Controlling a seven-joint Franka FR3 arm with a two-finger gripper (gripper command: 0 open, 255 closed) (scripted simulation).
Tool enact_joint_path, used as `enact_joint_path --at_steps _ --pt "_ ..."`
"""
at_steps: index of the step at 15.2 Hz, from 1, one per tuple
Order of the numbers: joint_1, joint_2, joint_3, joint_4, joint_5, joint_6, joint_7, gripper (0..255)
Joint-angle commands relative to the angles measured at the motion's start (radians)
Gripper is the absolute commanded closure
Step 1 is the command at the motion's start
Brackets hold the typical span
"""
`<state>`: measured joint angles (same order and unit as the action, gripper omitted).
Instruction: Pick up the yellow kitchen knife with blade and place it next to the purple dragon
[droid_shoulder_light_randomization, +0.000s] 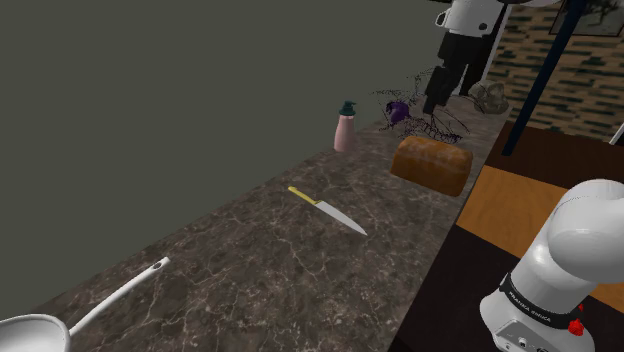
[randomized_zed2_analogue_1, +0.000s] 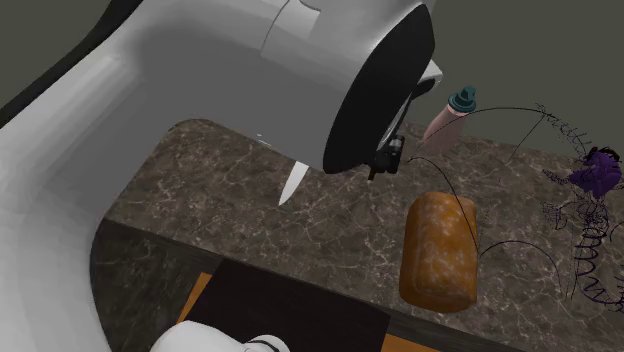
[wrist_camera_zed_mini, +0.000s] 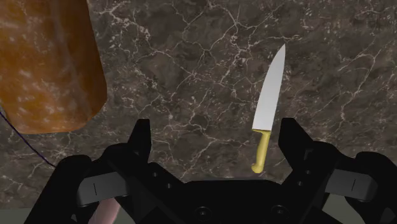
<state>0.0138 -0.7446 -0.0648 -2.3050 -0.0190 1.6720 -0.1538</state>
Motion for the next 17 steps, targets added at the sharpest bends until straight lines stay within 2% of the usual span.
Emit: enact_joint_path --at_steps 1,9,17 --pt "0.0 0.0 0.0 0.0 0.0 0.0 0.0 0" --pt "0.04 0.253 0.078 0.033 0.015 0.153 0.062 0" --pt "0.072 0.539 0.146 0.137 0.0 0.265 0.128 0"
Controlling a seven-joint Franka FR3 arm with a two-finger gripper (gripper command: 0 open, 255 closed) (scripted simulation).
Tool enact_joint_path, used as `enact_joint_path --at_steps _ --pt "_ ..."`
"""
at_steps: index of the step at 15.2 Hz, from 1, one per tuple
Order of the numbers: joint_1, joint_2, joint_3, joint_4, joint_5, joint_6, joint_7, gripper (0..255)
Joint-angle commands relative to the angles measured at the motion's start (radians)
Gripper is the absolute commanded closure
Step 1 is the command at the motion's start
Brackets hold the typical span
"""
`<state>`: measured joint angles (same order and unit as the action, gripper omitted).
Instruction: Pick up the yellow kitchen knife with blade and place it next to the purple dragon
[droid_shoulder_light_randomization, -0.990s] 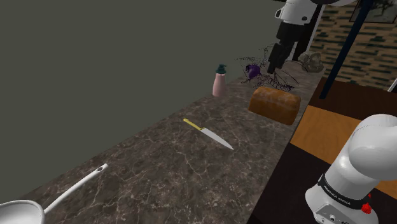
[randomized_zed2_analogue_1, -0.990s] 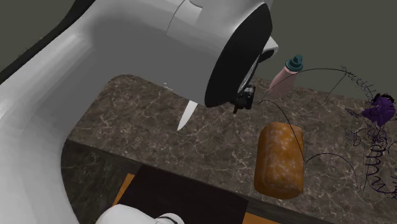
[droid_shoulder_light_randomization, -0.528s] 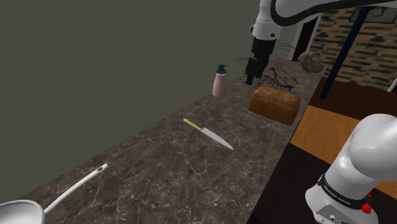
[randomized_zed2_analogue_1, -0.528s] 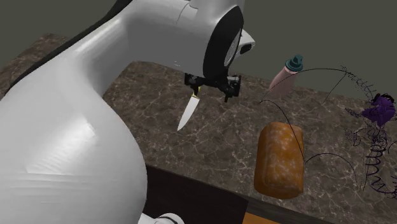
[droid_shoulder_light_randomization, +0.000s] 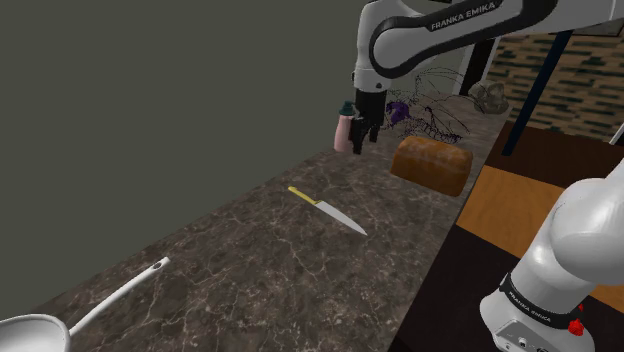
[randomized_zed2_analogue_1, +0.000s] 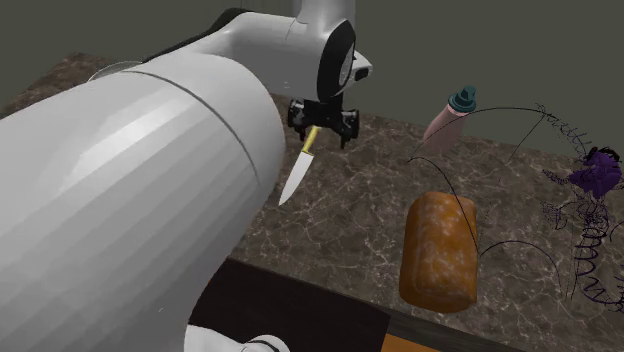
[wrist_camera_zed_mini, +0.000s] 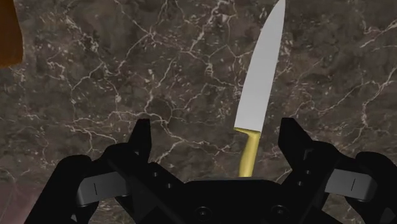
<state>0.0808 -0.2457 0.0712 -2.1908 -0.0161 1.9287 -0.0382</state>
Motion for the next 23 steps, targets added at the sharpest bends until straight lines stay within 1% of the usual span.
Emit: enact_joint_path --at_steps 1,9,16,17,23 --pt "0.009 0.078 0.018 0.04 -0.007 0.019 0.021 0" --pt "0.049 0.384 0.062 0.222 -0.058 0.067 0.091 0" --pt "0.1 0.663 0.076 0.442 -0.11 0.057 0.141 0" --pt "0.101 0.669 0.076 0.447 -0.11 0.056 0.142 0" --pt "0.1 0.694 0.072 0.399 -0.118 0.129 0.147 0"
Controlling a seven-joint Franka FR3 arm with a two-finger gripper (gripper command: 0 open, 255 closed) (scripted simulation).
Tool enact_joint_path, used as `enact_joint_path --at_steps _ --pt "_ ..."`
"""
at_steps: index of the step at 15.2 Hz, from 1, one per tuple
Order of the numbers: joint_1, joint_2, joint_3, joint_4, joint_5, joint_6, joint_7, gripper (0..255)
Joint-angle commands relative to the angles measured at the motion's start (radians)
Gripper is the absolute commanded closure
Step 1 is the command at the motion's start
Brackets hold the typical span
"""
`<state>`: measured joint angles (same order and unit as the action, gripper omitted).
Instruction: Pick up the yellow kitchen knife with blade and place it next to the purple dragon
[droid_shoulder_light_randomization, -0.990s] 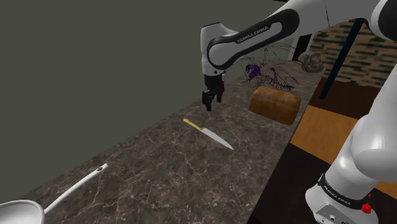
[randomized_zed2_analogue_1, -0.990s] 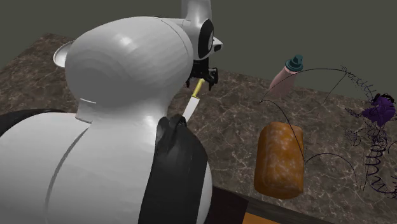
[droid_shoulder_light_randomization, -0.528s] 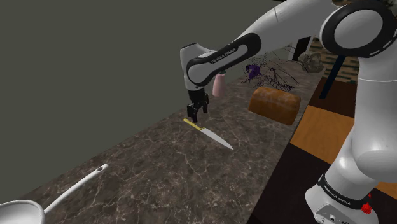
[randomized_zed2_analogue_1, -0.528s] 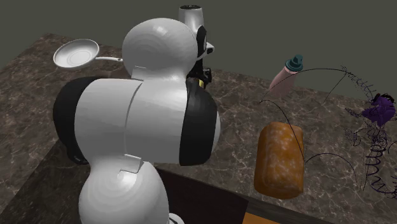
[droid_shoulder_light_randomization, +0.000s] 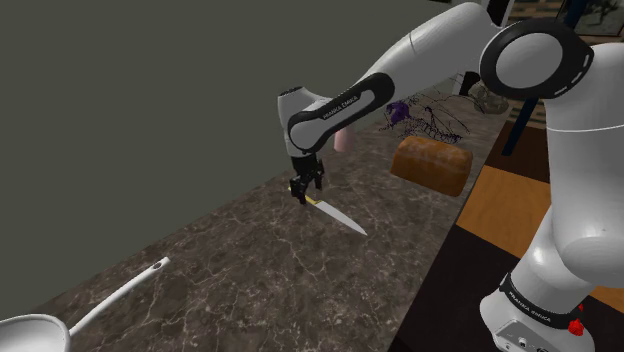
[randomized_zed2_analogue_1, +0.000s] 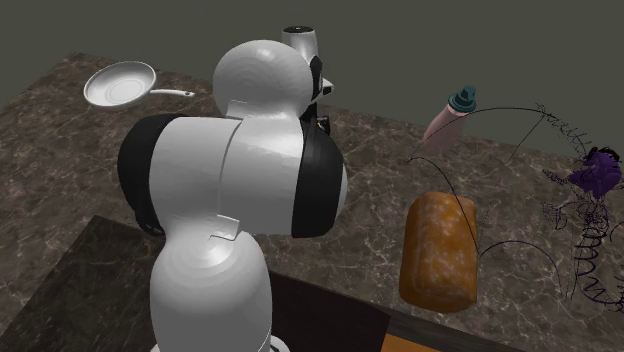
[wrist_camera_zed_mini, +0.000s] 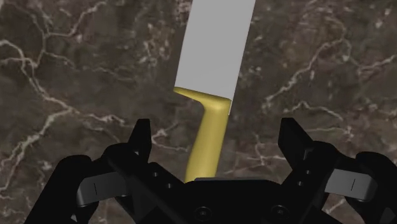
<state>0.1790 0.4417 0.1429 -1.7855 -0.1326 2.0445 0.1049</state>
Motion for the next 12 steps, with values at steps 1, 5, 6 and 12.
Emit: enact_joint_path --at_steps 1,5,6,12 --pt "0.001 0.014 -0.001 -0.018 -0.004 0.032 0.005 0" --pt "0.001 0.014 -0.001 -0.018 -0.004 0.032 0.005 0" --pt "0.001 0.014 -0.001 -0.018 -0.004 0.032 0.005 0" --pt "0.001 0.014 -0.001 -0.018 -0.004 0.031 0.005 255"
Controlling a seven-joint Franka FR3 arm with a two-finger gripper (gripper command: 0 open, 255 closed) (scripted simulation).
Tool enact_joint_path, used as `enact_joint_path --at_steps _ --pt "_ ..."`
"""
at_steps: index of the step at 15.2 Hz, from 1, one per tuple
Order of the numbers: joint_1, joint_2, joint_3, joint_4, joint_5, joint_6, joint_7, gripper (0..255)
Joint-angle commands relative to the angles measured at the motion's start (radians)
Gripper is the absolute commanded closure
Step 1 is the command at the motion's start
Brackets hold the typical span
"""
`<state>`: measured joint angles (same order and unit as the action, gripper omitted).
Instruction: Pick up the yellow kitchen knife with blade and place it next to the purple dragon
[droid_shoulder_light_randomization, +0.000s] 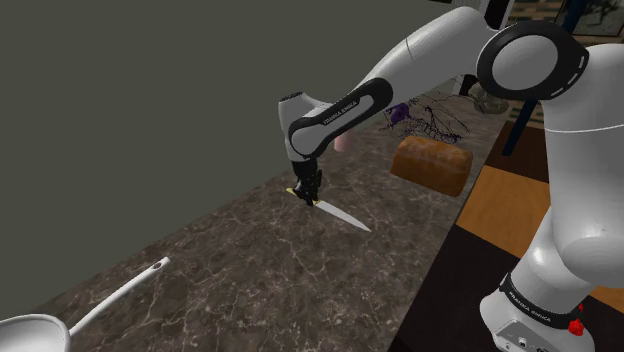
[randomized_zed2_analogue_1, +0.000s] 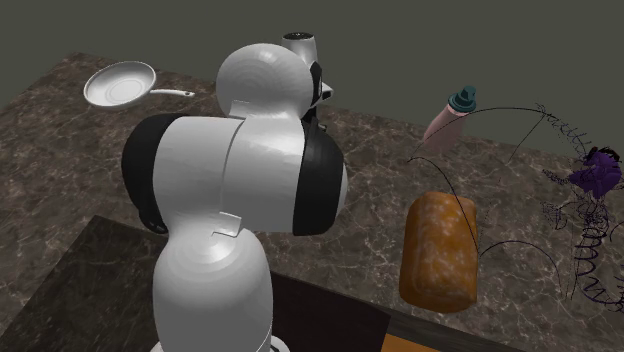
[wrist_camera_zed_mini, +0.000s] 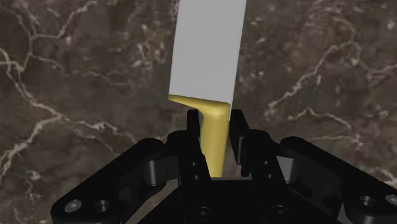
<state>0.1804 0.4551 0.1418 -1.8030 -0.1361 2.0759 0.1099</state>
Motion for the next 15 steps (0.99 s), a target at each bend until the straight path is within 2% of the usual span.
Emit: enact_joint_path --at_steps 1,7,15 --pt "0.0 0.0 0.0 0.0 0.0 0.0 0.0 255" --pt "0.0 0.0 0.0 0.0 0.0 0.0 0.0 255" --pt "-0.003 -0.056 0.005 0.03 0.012 -0.085 -0.011 255"
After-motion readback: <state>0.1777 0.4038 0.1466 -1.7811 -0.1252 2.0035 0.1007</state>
